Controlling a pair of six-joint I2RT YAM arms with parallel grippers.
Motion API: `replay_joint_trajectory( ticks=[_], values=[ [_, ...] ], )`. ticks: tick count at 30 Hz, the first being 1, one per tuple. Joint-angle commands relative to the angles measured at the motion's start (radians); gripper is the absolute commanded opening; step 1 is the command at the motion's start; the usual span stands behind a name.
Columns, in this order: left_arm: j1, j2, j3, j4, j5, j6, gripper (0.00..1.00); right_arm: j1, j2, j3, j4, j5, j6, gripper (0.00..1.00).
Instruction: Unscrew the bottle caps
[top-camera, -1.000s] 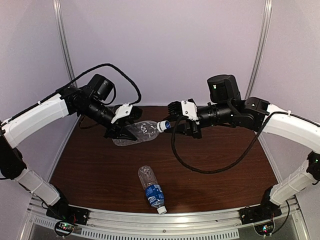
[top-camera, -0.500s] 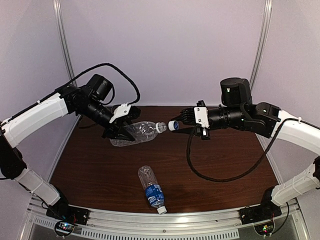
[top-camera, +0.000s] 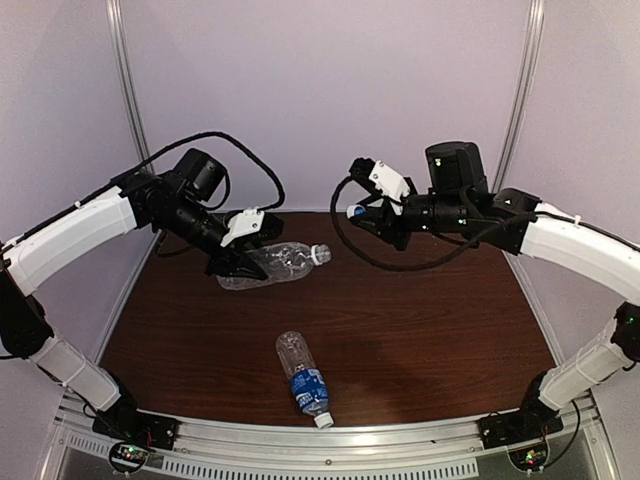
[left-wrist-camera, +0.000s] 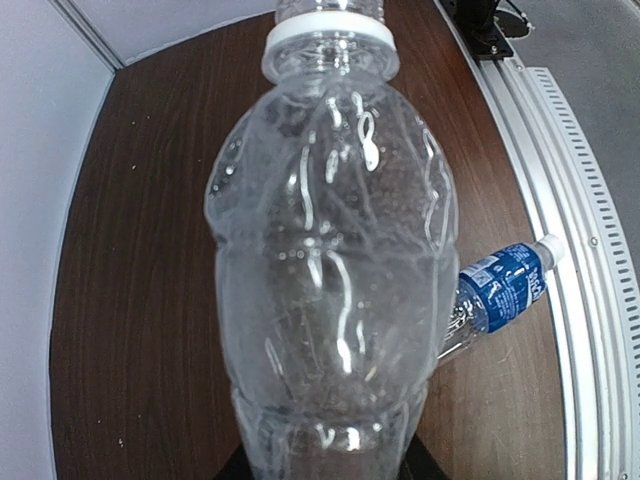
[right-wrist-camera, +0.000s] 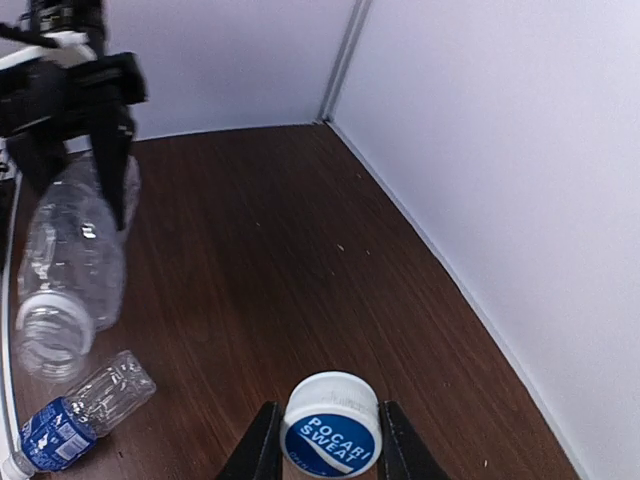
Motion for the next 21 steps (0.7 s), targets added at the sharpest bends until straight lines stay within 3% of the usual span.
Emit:
replay_joint_trajectory(
  ticks=[1, 6, 13, 21],
  values=[
    [0.001, 0.0, -0.018, 0.059, -0.084, -0.051, 0.32, -0.129, 0.115, 0.122, -0.211, 0.291, 0.395, 0.0],
    [0.012, 0.027, -0.022, 0.086, -0.172, -0.11, 0.32, -0.281, 0.246, 0.151, -0.386, 0.336, 0.591, 0.0],
    [0.175, 0.112, -0.071, 0.151, -0.277, -0.143, 0.32, -0.414, 0.421, 0.074, -0.432, 0.302, 0.618, 0.01],
    [0.352, 0.245, -0.153, 0.265, -0.384, -0.13, 0.33, -0.437, 0.561, 0.061, -0.437, 0.352, 0.613, 0.04]
  ],
)
